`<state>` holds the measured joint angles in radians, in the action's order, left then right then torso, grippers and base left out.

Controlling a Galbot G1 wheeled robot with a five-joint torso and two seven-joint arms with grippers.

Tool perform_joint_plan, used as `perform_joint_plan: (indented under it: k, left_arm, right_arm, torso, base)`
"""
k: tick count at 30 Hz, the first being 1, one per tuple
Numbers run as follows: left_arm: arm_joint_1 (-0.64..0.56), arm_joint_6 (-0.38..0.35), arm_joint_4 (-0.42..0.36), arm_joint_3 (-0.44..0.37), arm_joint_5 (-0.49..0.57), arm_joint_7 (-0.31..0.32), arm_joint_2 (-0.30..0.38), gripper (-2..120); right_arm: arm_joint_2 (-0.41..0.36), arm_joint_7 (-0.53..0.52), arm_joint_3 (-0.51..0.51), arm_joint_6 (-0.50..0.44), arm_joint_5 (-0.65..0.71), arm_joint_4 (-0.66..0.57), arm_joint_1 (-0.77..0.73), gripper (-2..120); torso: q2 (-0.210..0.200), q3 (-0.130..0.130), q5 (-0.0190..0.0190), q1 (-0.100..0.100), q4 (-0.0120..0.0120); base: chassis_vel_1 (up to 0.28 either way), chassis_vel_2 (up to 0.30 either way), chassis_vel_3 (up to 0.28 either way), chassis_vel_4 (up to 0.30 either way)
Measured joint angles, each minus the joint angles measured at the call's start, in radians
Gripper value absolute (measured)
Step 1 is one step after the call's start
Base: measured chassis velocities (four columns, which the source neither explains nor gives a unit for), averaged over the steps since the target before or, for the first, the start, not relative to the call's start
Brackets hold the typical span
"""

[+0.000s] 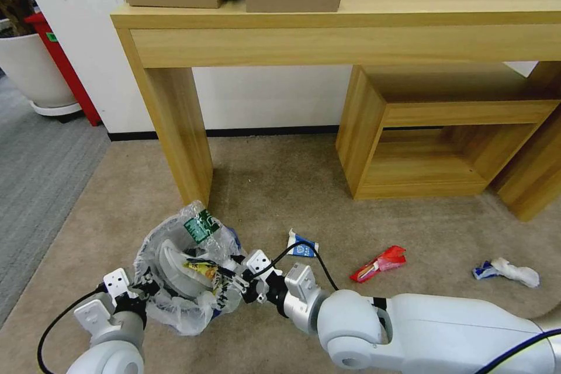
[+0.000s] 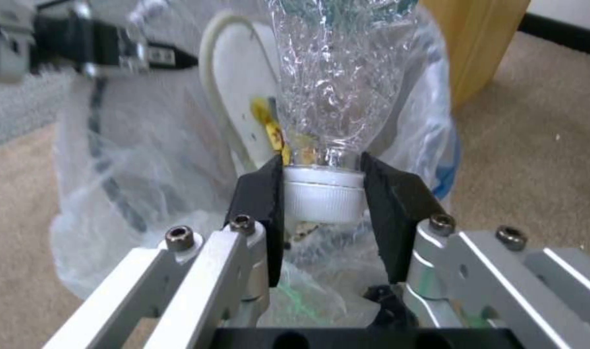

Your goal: Pick up the trash bin and place the garbage on the floor into it.

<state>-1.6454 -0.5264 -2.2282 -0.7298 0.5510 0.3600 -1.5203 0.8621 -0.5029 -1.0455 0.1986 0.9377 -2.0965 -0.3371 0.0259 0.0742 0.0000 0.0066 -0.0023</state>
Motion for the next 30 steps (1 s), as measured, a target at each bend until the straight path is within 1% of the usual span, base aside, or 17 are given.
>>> perform_joint_plan:
  k: [5, 16, 30]
  left_arm:
    - [-0.005, 0.003, -0.003, 0.004, -0.007, -0.003, -0.007, 0]
    - [-0.011, 0.008, -0.008, 0.005, -0.016, -0.008, -0.015, 0]
    - [-0.001, 0.006, -0.001, 0.013, -0.022, -0.009, -0.019, 0]
  right_arm:
    - [0.041, -0.002, -0.034, -0.007, -0.008, 0.054, 0.023, 27]
    - [0.11, -0.027, -0.063, -0.008, -0.006, 0.111, 0.061, 27]
    - [0.133, -0.027, -0.079, -0.012, 0.011, 0.121, 0.096, 27]
  torso:
    - [0.0, 0.0, -0.0001, 0.0, 0.0001]
    - [0.0, 0.0, -0.0001, 0.0, 0.0001]
    - [0.0, 0.0, 0.0, 0.0, 0.0]
  base:
    - [0.0, 0.0, 0.0, 0.0]
    - [0.0, 0.0, 0.0, 0.0]
    - [0.0, 0.0, 0.0, 0.0]
